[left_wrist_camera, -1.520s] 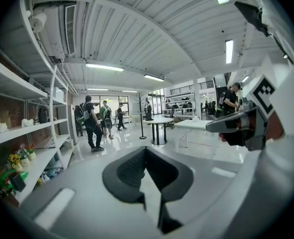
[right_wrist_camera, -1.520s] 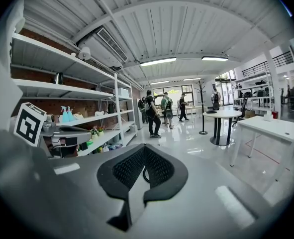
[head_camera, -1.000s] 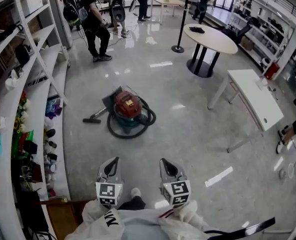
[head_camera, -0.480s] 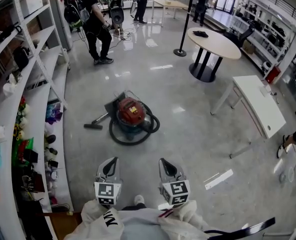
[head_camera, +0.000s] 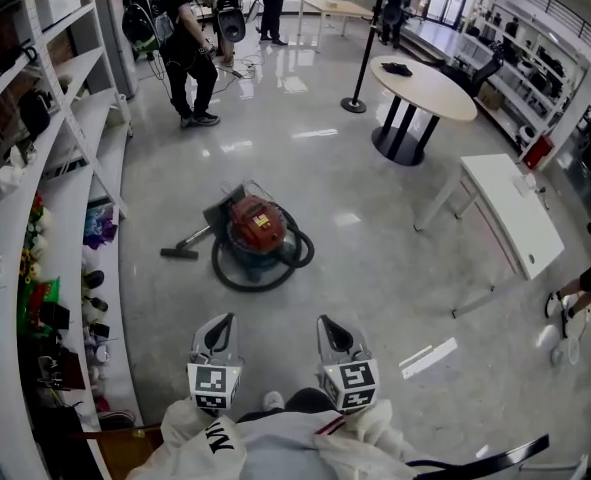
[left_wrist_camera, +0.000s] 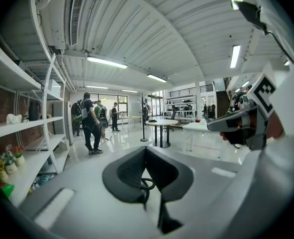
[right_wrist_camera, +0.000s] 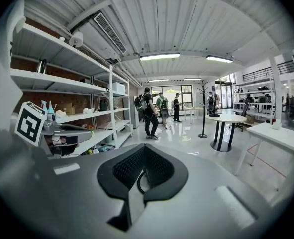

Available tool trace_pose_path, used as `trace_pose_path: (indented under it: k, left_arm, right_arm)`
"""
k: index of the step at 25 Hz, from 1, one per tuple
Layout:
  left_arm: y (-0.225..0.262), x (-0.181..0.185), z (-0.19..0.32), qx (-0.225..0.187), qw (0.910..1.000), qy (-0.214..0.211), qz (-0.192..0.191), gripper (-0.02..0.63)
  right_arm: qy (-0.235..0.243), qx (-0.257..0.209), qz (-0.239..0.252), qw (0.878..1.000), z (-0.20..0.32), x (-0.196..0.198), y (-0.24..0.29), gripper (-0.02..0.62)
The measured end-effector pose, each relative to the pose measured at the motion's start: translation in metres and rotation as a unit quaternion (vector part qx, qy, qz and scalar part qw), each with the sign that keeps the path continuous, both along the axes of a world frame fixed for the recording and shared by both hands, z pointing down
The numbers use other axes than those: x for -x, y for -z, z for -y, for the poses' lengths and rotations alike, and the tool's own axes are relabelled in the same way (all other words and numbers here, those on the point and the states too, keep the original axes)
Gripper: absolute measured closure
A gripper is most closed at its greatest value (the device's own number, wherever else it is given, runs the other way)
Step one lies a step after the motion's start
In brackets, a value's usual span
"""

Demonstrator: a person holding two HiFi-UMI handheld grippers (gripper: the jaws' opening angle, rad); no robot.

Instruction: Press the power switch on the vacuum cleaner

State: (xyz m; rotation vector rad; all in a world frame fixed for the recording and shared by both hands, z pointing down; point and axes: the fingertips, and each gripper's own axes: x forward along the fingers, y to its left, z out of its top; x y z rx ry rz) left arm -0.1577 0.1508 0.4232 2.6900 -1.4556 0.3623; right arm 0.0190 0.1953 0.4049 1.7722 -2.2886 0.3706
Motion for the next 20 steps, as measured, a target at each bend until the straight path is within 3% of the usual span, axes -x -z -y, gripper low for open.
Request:
trace_pose_path:
  k: [20]
  left_arm:
    - [0.001, -0.006, 0.011, 0.011, 0.9999, 0.006, -0.006, 0.606]
  right_arm:
    - [0.003, 0.007, 0.002, 1.000, 0.014, -0.005, -0.004, 0.595]
